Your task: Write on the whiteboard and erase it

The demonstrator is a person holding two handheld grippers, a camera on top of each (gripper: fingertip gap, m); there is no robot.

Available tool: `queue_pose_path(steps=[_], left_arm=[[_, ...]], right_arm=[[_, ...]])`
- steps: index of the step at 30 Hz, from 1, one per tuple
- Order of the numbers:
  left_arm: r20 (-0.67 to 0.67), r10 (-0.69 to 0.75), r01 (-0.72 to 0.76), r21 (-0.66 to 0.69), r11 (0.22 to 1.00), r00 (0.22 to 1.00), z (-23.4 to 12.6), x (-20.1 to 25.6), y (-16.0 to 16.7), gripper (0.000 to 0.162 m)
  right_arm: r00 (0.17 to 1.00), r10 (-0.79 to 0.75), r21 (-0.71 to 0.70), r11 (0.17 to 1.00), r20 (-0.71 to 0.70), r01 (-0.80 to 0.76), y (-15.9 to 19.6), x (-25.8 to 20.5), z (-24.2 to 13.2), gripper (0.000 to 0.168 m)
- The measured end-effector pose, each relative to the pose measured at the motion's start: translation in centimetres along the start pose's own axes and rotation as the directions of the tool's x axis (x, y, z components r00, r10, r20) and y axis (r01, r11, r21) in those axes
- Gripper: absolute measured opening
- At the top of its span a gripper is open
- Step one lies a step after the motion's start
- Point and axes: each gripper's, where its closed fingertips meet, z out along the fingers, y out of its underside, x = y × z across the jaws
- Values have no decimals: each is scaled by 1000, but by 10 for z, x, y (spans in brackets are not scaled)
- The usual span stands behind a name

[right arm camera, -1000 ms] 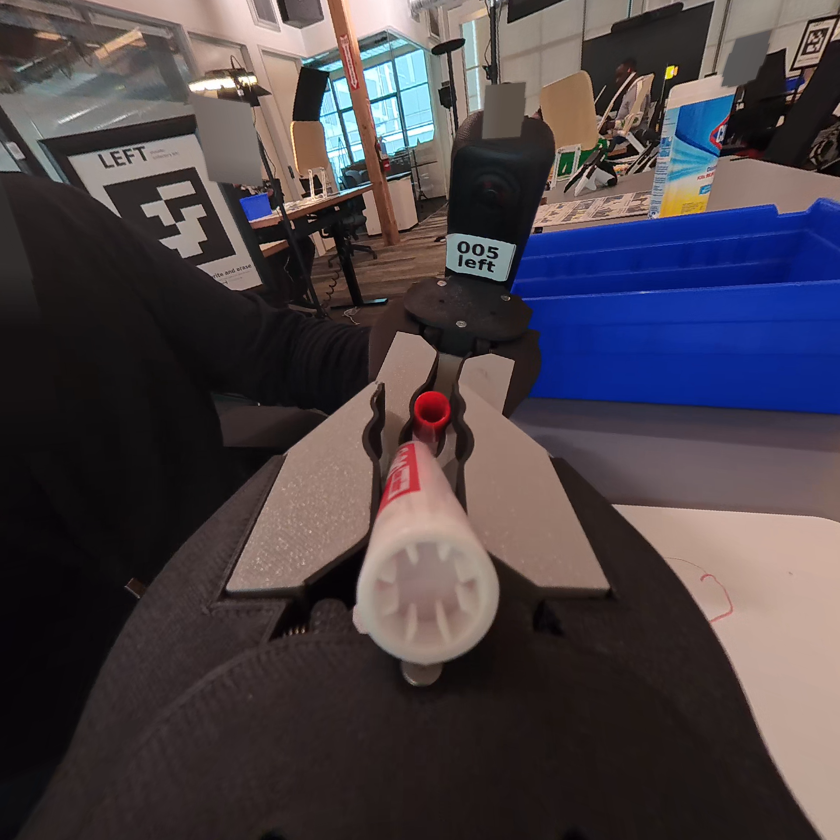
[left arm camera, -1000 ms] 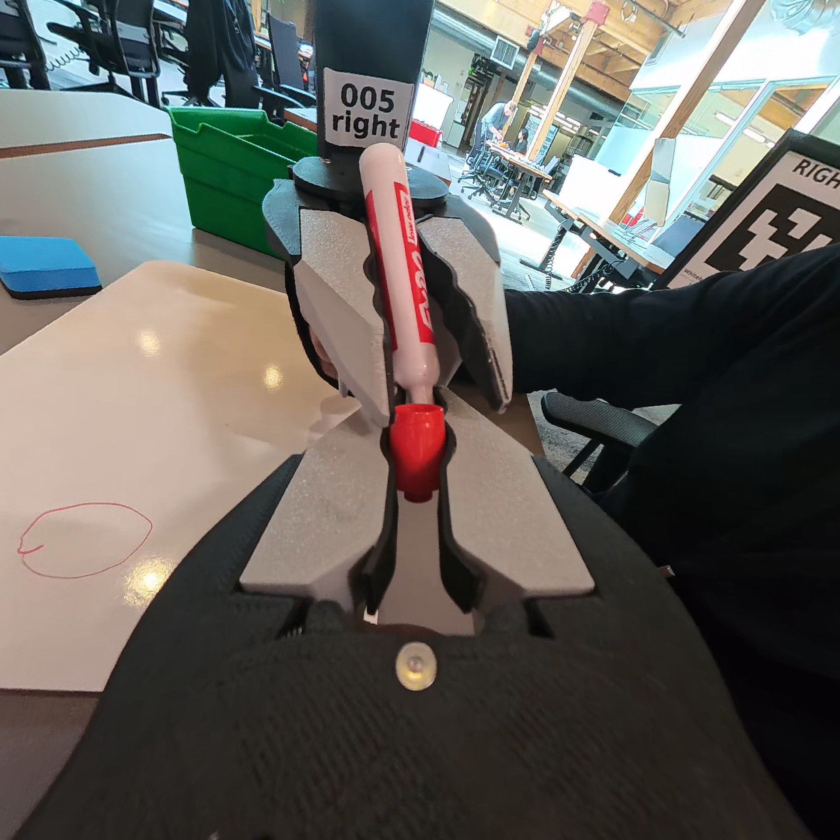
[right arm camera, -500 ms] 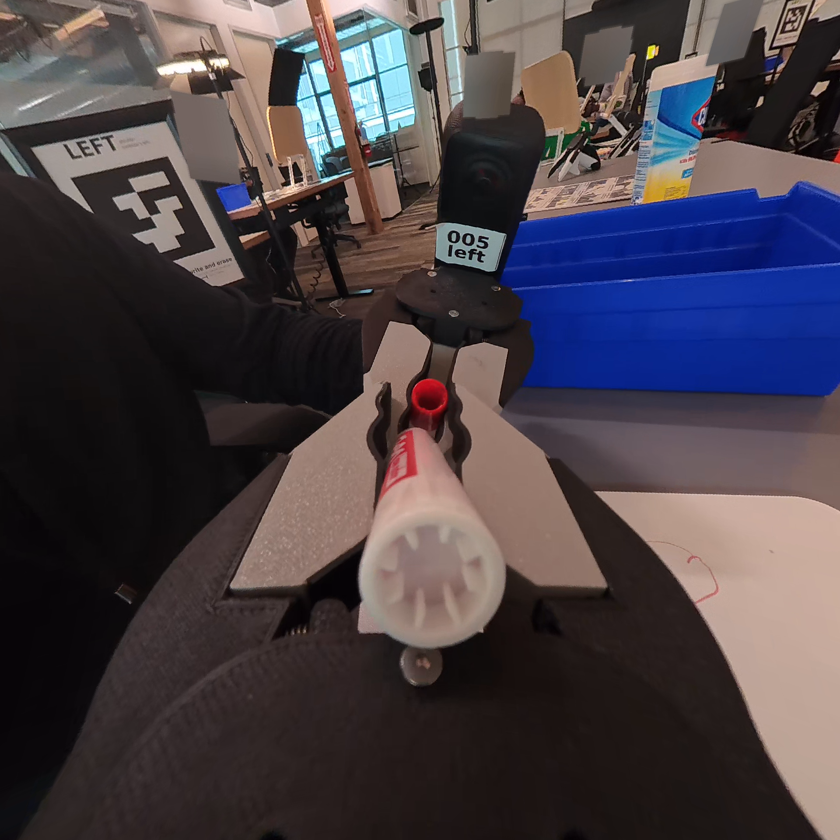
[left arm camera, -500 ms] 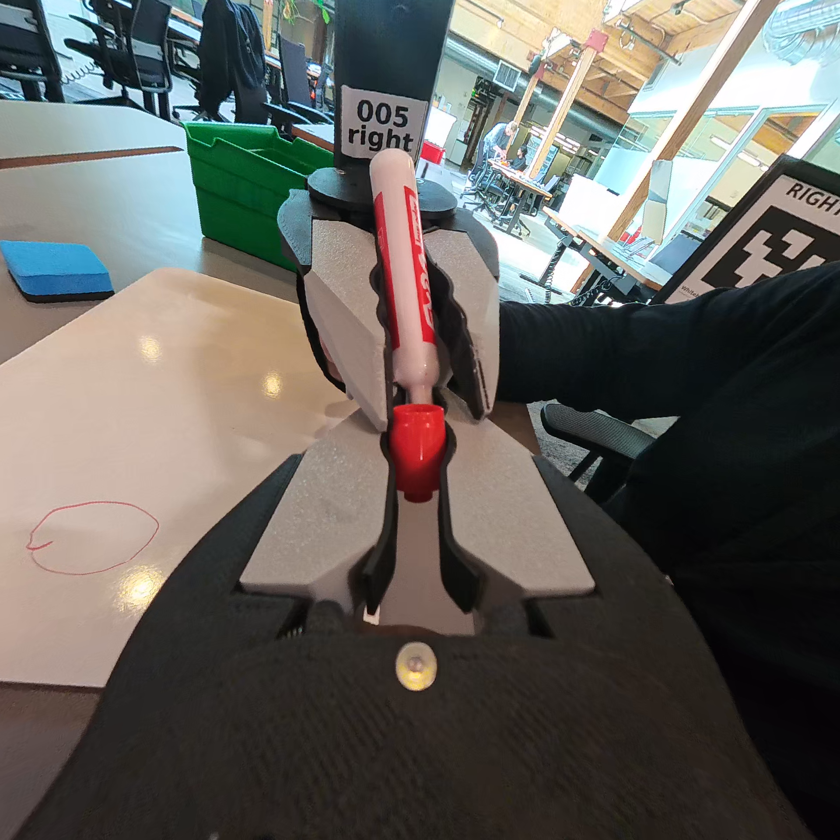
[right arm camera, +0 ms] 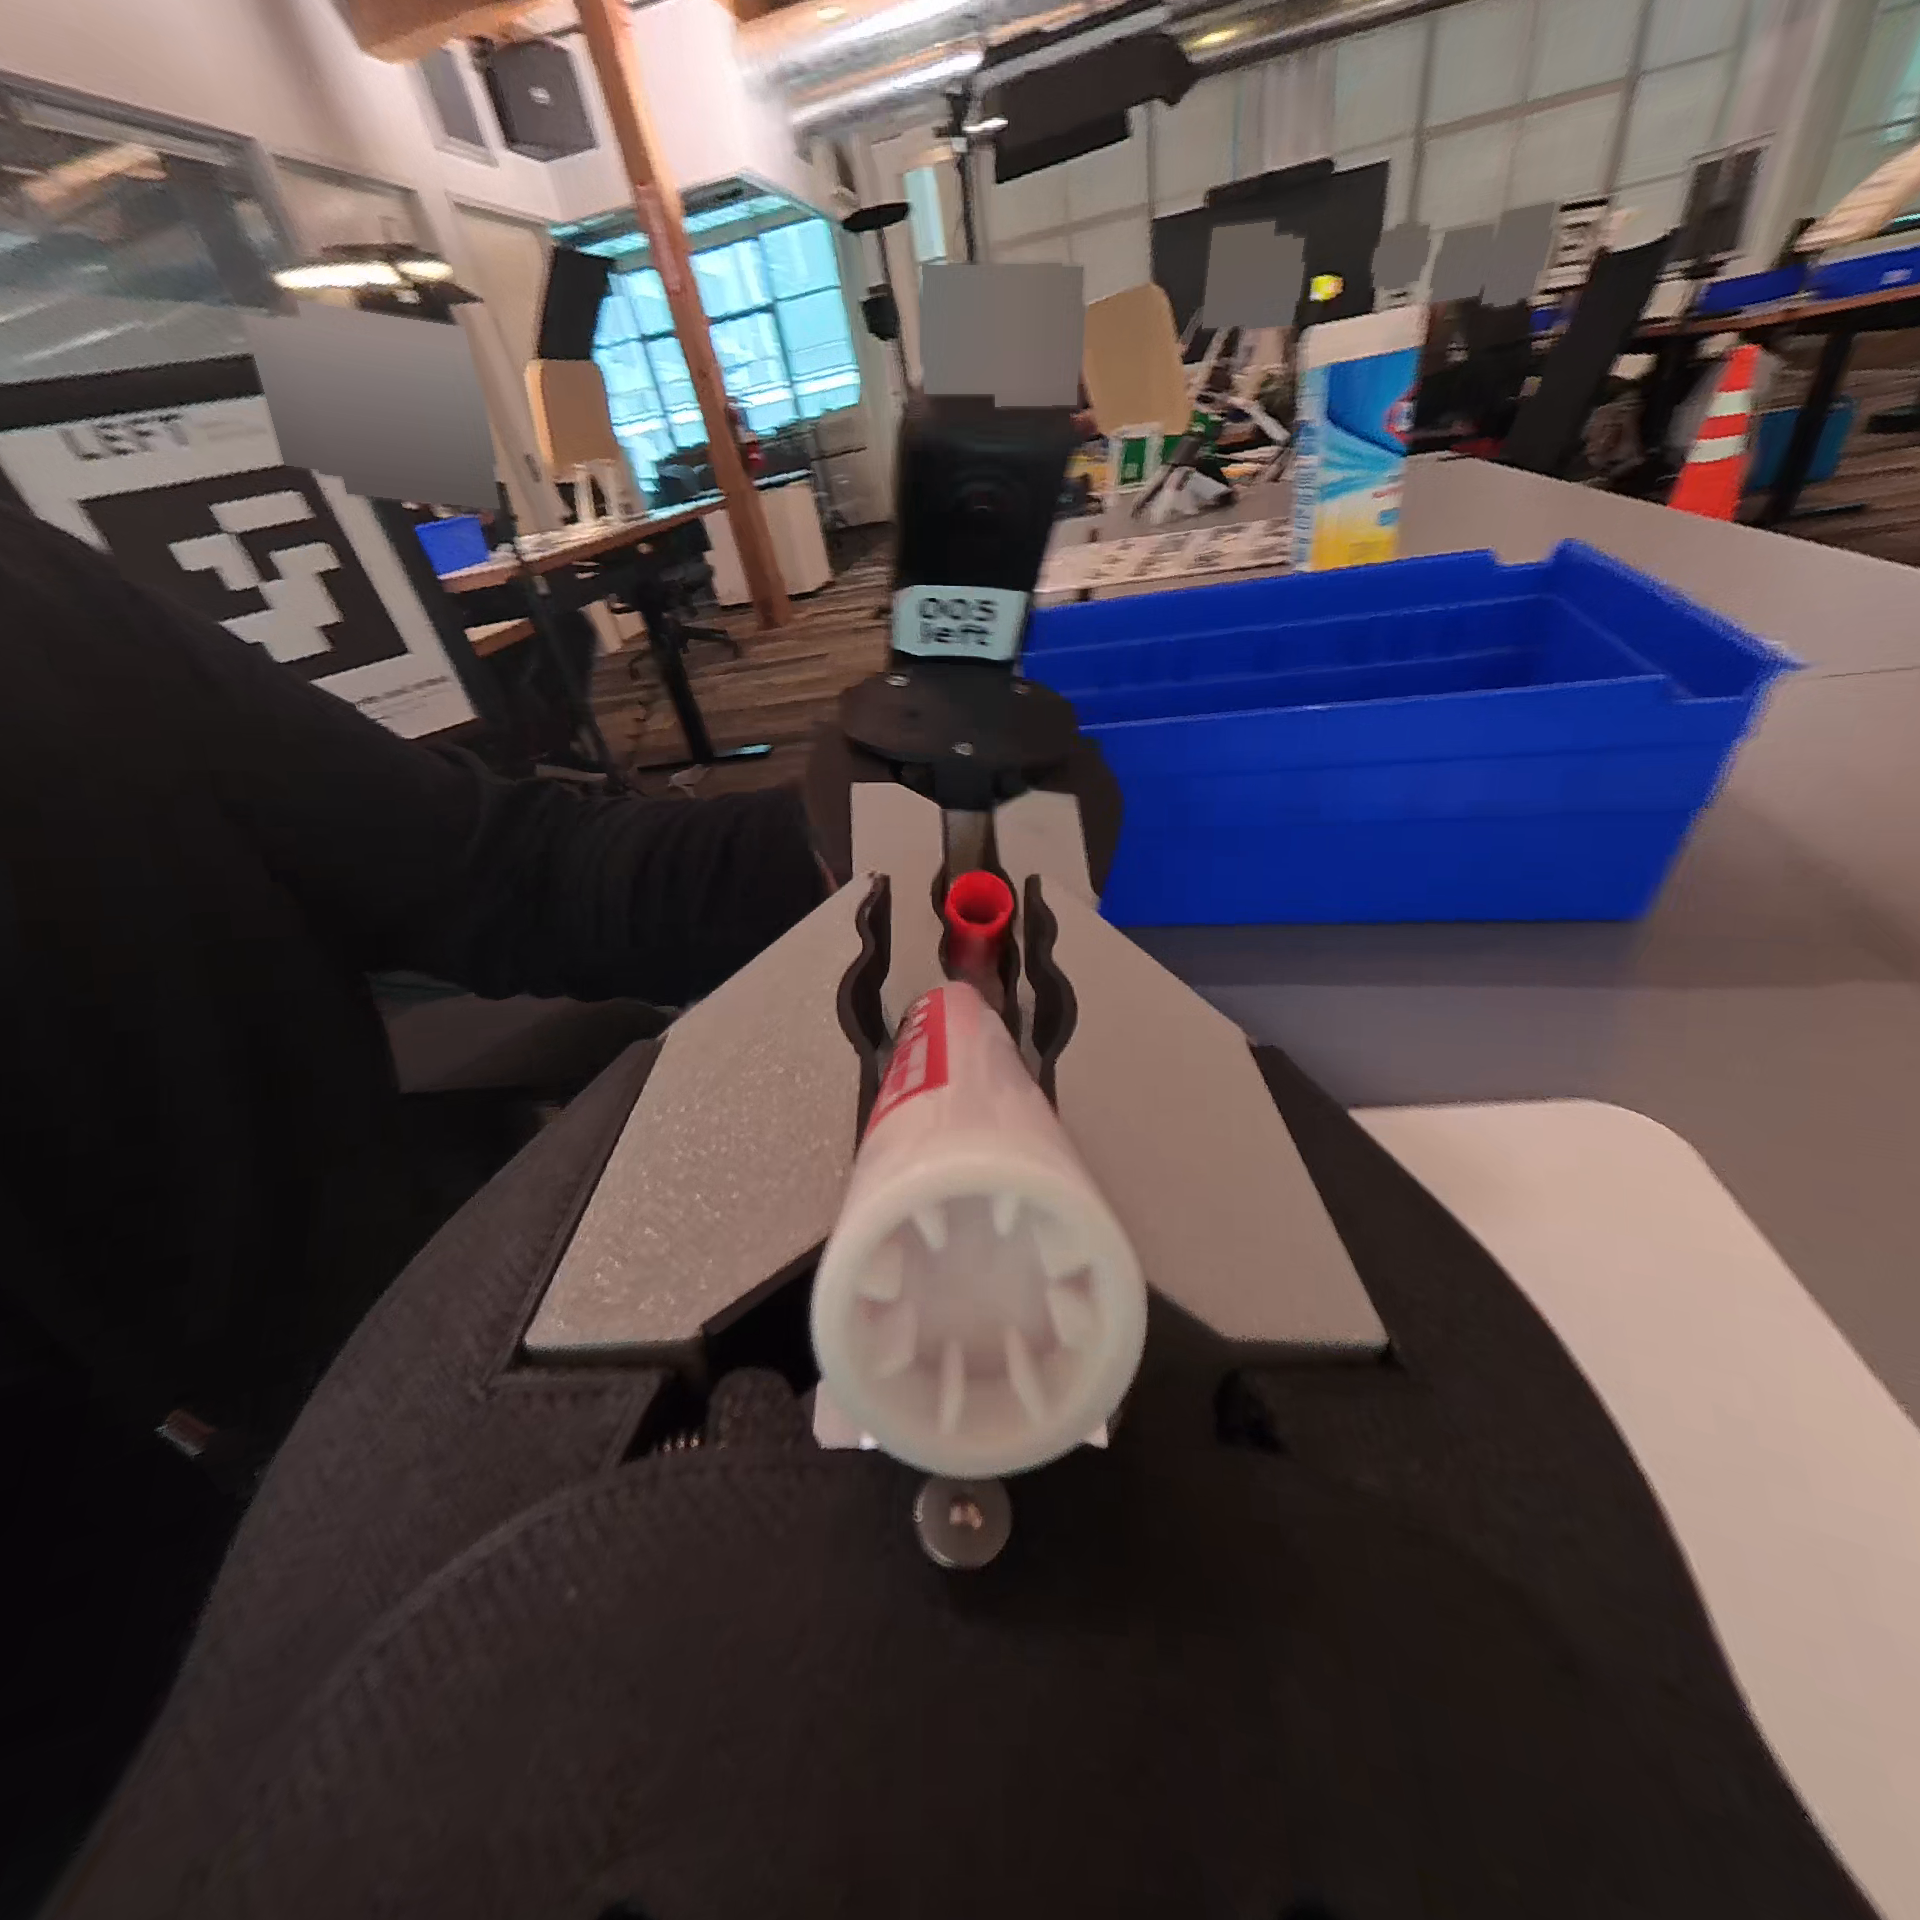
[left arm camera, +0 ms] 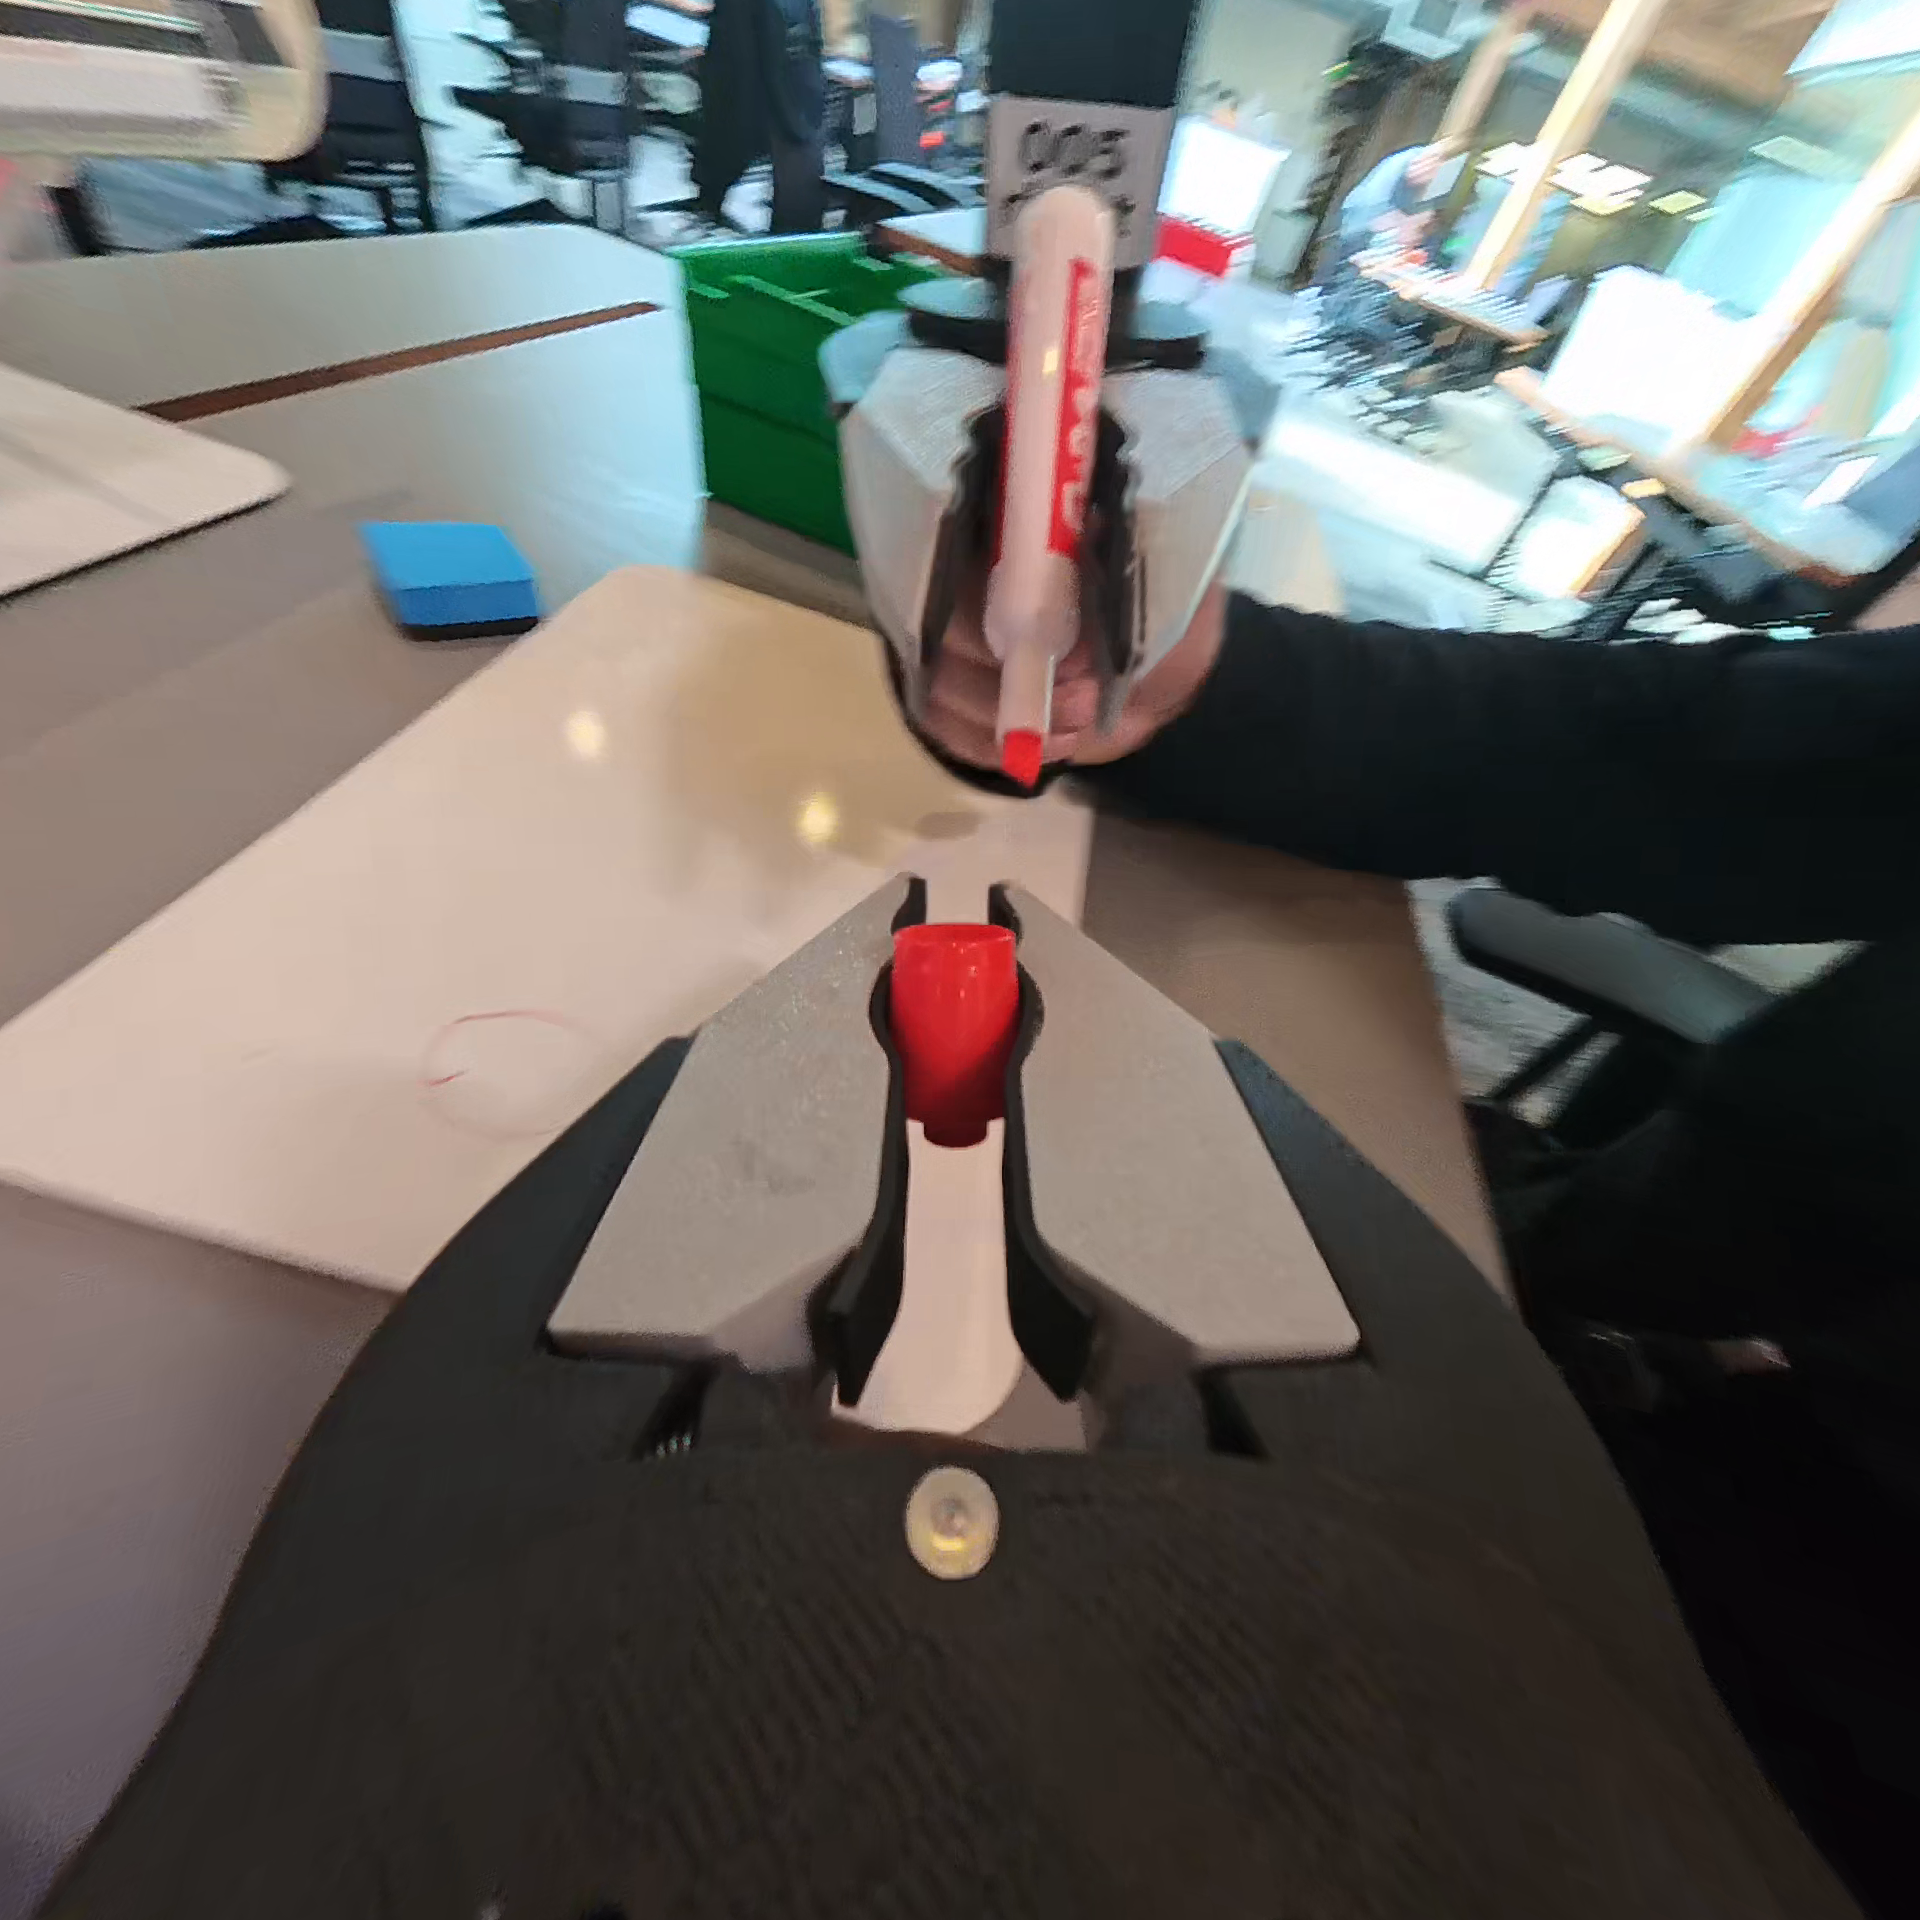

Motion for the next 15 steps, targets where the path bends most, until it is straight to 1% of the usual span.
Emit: queue_pose_path(steps=[2, 4, 6, 8, 11, 13, 15], left_arm=[[133, 26, -20, -45, 999, 991, -4, -22, 6, 9], [263, 44, -22, -85, 996, 964, -10, -43, 11, 9], [400, 84, -31, -137, 990, 913, -18, -66, 18, 9], [492, 125, -29, -198, 980, 862, -25, -82, 26, 9], [520, 142, 6, -272, 962, 843, -26, -91, 42, 9], [509, 144, 17, -298, 954, 849, -24, -91, 48, 9], [492, 136, 26, -308, 951, 860, -21, -89, 52, 9]], right_arm=[[995, 7, -29, 1000, -104, -10, 4, 20, -9, 23], [977, 6, -85, 996, -214, -25, 15, 41, -16, 22], [955, 13, -111, 993, -296, -48, 21, 55, -18, 23], [936, 26, -131, 988, -350, -77, 27, 64, -18, 23], [913, 24, -211, 970, -406, -120, 43, 74, -14, 23], [901, 14, -270, 952, -434, -145, 56, 80, -10, 23], [897, 18, -297, 940, -442, -165, 64, 85, -4, 23]])
